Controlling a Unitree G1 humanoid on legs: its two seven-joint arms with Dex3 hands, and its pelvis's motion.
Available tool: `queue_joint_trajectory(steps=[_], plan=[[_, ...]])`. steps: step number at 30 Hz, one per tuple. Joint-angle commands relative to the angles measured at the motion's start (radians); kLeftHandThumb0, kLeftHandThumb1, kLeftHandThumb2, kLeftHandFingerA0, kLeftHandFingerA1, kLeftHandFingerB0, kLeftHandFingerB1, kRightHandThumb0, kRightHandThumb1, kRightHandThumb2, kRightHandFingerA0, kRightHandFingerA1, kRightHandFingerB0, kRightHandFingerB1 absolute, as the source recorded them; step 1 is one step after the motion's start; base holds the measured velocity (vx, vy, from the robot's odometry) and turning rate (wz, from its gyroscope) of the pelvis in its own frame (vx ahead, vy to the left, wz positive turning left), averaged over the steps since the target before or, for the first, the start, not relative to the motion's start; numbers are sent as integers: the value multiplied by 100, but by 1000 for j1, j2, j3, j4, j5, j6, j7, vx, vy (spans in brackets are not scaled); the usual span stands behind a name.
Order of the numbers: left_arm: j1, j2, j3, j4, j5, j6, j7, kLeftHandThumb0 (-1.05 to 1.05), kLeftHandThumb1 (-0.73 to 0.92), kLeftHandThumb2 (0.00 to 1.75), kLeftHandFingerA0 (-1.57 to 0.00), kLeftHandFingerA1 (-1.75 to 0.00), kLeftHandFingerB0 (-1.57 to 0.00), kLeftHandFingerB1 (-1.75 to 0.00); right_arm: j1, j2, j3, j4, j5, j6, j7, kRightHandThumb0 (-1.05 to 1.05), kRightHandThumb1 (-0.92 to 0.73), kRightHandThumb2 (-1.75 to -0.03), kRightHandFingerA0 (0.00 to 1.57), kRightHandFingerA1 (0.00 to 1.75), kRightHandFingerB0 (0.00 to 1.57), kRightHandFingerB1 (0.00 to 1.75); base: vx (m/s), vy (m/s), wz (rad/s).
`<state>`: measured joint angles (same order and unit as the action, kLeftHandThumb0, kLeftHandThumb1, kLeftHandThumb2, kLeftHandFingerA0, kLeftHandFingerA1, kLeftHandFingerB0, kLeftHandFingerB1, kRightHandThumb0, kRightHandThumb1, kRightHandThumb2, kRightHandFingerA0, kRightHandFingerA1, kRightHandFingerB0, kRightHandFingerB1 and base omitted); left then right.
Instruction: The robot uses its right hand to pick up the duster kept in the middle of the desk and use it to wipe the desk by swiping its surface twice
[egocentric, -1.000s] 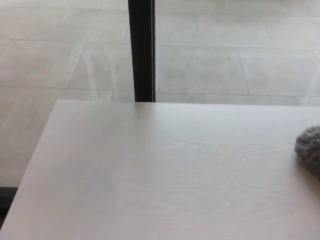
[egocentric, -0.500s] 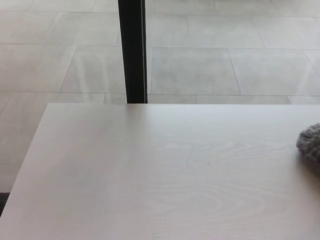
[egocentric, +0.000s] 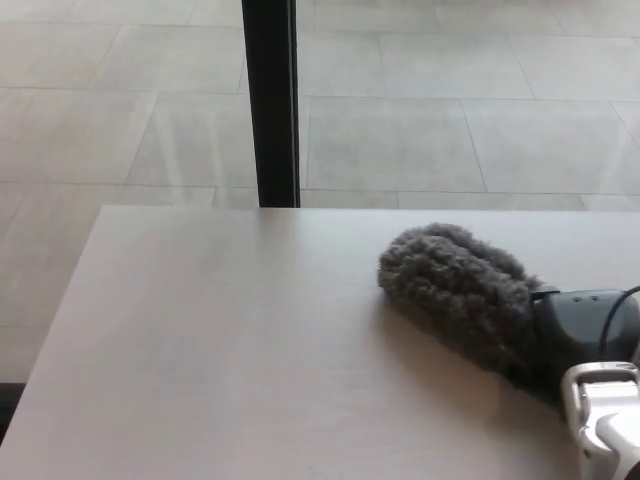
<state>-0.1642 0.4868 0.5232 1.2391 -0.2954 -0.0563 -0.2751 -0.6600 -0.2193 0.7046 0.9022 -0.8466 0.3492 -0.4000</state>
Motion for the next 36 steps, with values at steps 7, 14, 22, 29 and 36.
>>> queue_joint_trajectory(steps=[7, 14, 22, 29, 36], plan=[[0, 33, -14, 6, 7, -2, -6, -55, 73, 62, -62, -62, -50, -48, 233, 12, 149, -270, -82, -66, 65, -35, -79, -71, 83, 172, 78, 97, 0, 0, 0], [-8, 41, -36, 3, 18, -7, 0, -56, 74, 62, -60, -61, -49, -47, 317, -50, 196, -499, -107, -114, 115, -38, -51, -99, 113, 130, 83, 99, 0, 0, 0], [-10, 42, -35, 7, 12, -1, -5, -56, 73, 62, -59, -60, -47, -47, 364, -154, 215, -678, -121, -174, 170, -37, -45, -91, 115, 132, 80, 92, 0, 0, 0], [-4, 44, -40, 6, 17, -8, -4, -57, 74, 62, -59, -59, -47, -46, 331, -210, 182, -634, -129, -271, 114, -33, -64, -64, 92, 171, 84, 86, 0, 0, 0], [5, 35, -43, 9, 16, -21, -8, -57, 75, 62, -60, -61, -49, -48, 269, -173, 119, -526, -137, -248, 102, -28, -67, -77, 86, 175, 76, 124, 0, 0, 0]])
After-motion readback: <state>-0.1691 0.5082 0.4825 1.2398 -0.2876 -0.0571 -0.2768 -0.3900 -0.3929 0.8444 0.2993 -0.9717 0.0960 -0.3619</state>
